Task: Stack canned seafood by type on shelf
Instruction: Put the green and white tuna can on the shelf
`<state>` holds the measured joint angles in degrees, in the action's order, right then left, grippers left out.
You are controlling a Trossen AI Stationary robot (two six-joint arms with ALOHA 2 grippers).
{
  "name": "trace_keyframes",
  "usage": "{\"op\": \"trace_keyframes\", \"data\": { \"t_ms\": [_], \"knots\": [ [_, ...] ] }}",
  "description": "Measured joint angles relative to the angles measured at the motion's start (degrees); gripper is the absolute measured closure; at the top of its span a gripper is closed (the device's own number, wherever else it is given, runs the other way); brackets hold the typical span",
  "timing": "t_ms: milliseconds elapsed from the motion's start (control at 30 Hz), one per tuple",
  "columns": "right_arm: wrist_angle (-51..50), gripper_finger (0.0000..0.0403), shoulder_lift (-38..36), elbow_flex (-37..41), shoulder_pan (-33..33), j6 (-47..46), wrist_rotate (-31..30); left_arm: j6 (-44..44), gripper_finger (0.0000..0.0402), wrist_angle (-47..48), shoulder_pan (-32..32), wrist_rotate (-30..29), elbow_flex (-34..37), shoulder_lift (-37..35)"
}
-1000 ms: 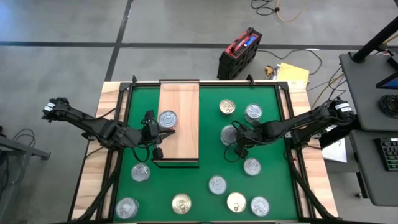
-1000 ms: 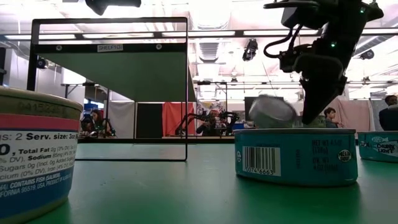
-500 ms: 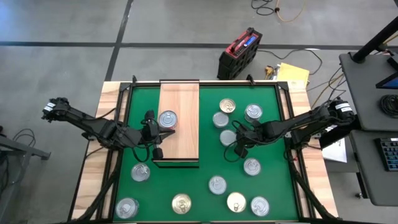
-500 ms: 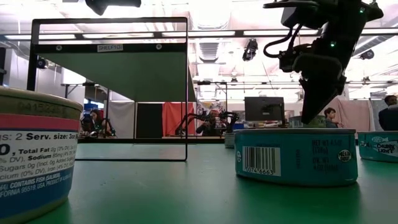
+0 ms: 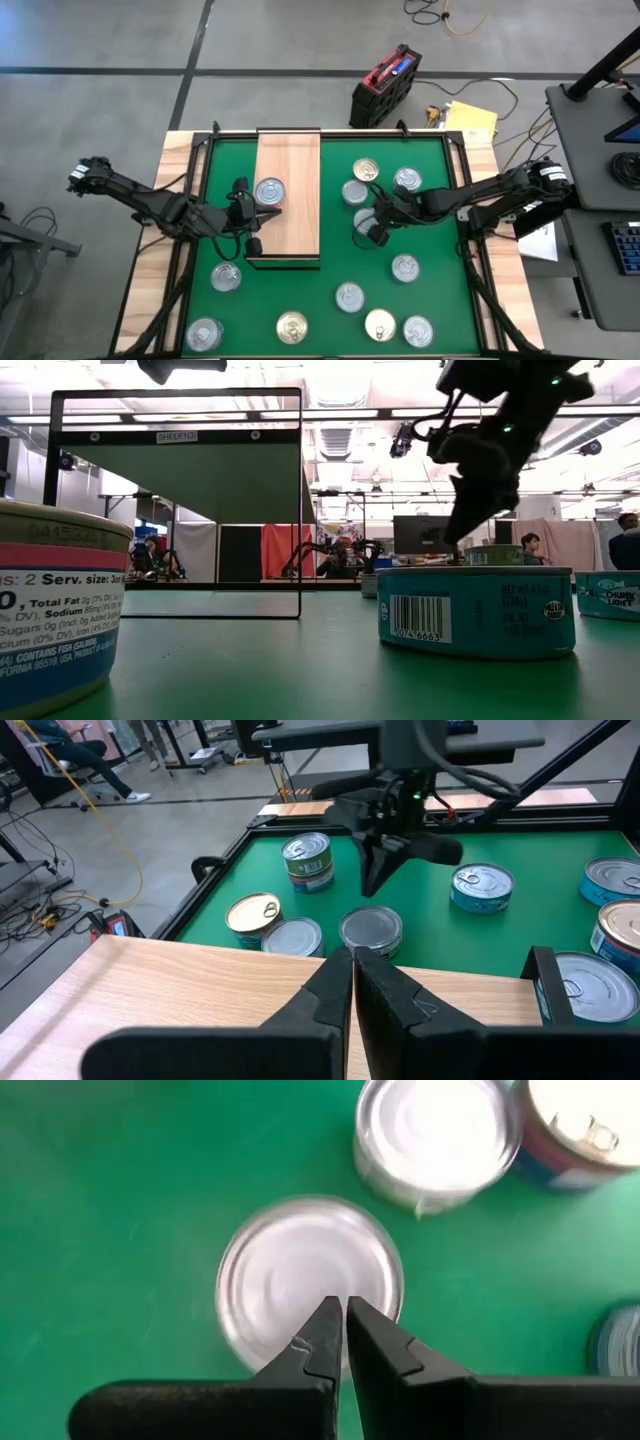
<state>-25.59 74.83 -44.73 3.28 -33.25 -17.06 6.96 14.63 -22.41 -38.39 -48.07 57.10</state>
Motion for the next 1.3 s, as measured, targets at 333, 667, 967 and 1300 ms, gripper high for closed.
{"op": "trace_keyframes", "data": {
  "t_ms": [333,667,967,1300],
  "knots": [
    [8.1,0.039,5.3,0.0,-10.0,8.5,3.0,-0.2,0.0402,0.0,0.0,0.0,0.0,0.0],
    [7.3,0.039,5.4,0.0,-9.9,9.0,7.2,-0.2,0.0402,0.0,0.0,0.0,0.0,0.0],
    [-2.5,0.039,0.9,-0.1,-3.0,5.0,15.8,-0.2,0.0402,0.0,0.0,0.0,0.0,0.0],
    [-1.0,0.039,2.9,-0.1,0.4,3.4,4.9,-0.4,0.0402,0.0,0.0,0.0,0.0,0.0]
  ]
}}
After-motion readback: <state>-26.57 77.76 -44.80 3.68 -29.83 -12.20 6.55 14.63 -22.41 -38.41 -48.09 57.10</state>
